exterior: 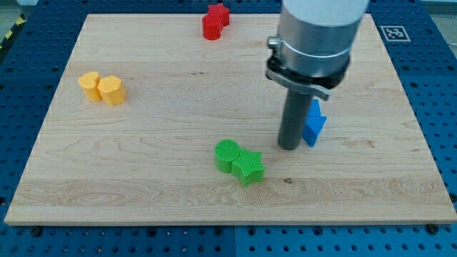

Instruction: Separate the blue blocks

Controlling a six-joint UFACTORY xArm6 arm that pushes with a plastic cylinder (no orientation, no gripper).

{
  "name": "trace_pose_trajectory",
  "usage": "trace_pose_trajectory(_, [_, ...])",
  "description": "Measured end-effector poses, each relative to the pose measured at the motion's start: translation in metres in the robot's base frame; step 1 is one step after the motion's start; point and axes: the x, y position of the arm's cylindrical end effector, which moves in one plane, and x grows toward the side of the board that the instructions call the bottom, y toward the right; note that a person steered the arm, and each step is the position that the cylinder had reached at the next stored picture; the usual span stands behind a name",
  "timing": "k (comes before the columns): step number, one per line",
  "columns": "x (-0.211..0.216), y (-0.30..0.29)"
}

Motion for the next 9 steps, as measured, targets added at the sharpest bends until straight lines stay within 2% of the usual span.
trace_pose_trajectory(3, [0.0, 0.041])
trace_pose_trajectory(7, [-0.077, 0.023])
trace_pose_trajectory(9, [-0.094, 0.065])
